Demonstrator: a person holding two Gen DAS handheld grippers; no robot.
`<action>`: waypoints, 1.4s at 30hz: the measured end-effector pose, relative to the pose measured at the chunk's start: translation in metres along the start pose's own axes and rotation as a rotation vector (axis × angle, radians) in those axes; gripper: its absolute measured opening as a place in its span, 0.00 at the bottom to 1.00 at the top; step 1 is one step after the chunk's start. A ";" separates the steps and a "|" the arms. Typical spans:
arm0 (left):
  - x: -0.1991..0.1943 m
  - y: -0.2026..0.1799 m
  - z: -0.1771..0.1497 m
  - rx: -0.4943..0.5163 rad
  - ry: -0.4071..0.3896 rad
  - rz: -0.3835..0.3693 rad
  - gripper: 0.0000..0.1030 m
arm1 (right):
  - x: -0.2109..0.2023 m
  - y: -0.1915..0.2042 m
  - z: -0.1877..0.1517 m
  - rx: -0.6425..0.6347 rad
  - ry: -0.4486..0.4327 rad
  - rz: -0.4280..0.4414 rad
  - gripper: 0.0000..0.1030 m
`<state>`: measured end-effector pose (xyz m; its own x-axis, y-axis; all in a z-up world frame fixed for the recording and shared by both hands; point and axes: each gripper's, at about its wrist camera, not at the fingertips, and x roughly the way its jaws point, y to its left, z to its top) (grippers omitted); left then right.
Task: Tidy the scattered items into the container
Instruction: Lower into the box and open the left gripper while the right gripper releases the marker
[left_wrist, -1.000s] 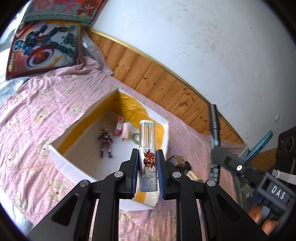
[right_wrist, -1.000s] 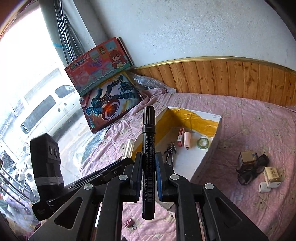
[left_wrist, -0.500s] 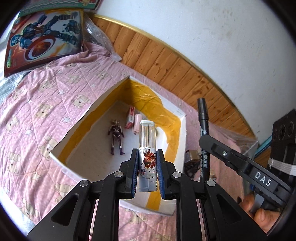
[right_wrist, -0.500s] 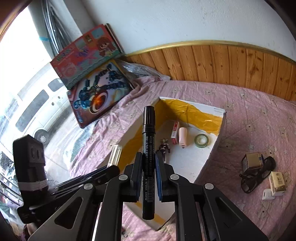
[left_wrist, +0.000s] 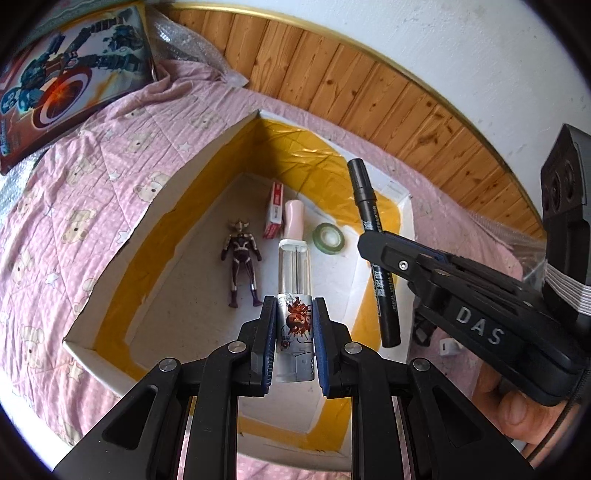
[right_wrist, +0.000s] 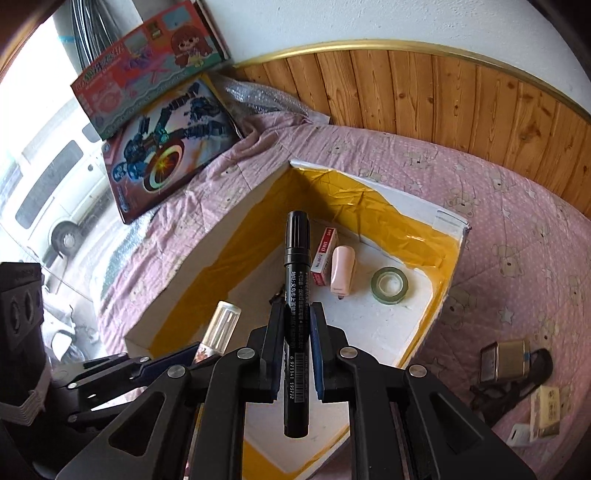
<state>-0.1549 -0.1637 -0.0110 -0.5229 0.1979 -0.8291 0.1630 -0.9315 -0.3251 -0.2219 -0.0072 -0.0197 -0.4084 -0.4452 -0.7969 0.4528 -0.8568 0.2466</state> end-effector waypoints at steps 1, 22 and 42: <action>0.004 0.000 0.001 -0.005 0.013 0.001 0.18 | 0.006 -0.001 0.002 -0.007 0.010 -0.009 0.14; 0.071 0.007 -0.003 -0.144 0.319 -0.030 0.19 | 0.071 -0.012 0.003 -0.165 0.260 -0.059 0.14; 0.051 0.016 -0.010 -0.148 0.292 0.024 0.37 | 0.041 -0.009 -0.013 -0.089 0.154 0.035 0.17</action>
<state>-0.1702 -0.1660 -0.0628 -0.2593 0.2751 -0.9258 0.3032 -0.8869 -0.3485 -0.2324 -0.0139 -0.0621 -0.2681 -0.4234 -0.8653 0.5356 -0.8121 0.2315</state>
